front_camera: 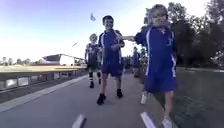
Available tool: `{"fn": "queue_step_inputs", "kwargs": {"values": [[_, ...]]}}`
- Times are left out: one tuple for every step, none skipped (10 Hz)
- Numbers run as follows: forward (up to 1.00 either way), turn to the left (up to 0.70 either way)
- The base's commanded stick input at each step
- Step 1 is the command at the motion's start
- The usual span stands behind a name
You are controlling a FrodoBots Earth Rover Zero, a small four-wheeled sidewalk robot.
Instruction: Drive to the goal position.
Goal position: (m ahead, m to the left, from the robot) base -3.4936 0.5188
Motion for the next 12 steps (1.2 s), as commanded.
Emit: {"fn": "queue_step_inputs", "kwargs": {"values": [[0.0, -0.05], [0.0, -0.15], [-0.02, -0.92], [-0.13, -0.32], [-0.03, -0.06], [0.0, 0.0], [0.0, 0.0], [0.05, 0.0], [0.05, 0.0], [0.01, 0.0], [0.0, 0.0], [0.0, 0.0]]}}
